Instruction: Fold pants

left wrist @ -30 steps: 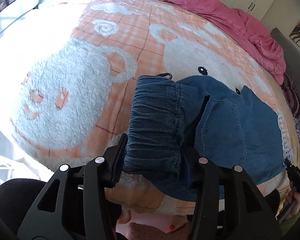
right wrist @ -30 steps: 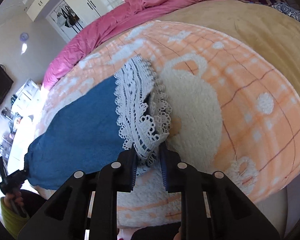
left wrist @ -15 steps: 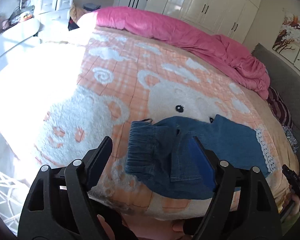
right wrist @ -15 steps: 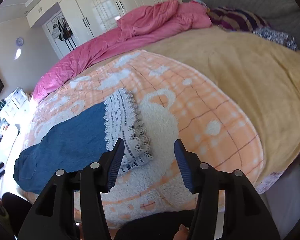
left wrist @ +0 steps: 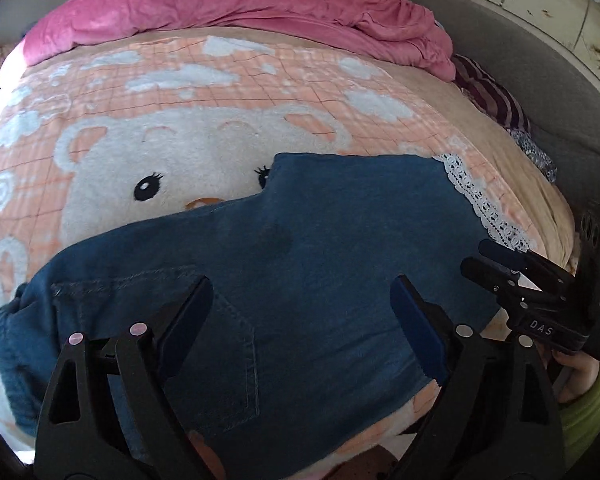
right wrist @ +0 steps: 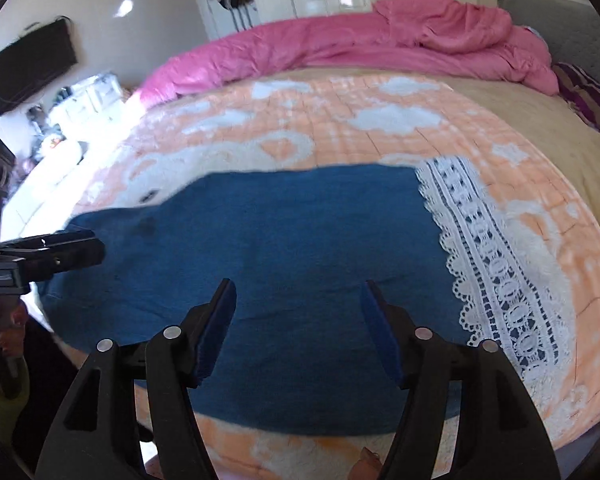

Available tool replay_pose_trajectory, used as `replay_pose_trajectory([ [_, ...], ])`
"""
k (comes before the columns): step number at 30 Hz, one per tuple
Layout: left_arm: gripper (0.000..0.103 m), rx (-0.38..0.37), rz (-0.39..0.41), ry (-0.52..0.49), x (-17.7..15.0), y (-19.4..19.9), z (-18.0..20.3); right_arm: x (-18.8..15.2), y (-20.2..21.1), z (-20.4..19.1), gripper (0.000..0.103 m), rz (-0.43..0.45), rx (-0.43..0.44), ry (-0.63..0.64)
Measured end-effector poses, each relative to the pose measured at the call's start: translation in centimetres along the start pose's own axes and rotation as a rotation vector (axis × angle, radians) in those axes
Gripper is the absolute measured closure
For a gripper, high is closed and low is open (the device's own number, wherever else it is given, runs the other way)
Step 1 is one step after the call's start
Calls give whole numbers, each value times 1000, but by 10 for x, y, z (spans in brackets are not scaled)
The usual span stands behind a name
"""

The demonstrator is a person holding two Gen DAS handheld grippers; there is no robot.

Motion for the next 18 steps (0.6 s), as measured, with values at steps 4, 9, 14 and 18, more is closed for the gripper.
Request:
replay_pose_trajectory([
  [4, 11, 28, -36, 13, -4, -23, -9, -12, 2, 43, 40, -37, -194, -53],
  [9, 9, 53, -31, -25, -9, -27, -5, -14, 24, 72, 40, 8, -234, -126],
  [14, 9, 131, -43, -36, -15, -48, -6, -18, 10, 66, 33, -8, -265, -79],
  [18, 9, 161, -27, -49, -16, -47, -5, -22, 12, 72, 27, 12, -243, -105],
])
Point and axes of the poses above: each gripper's, at about its wrist camera, not at the fingertips, and y roughly against the way its jaws point, z to its right, x to its top, the point moved 6 cm from there along -y, roughly the way its jaws point, and after that the axes turned 2 degrees about x, right-handed, at the moved point
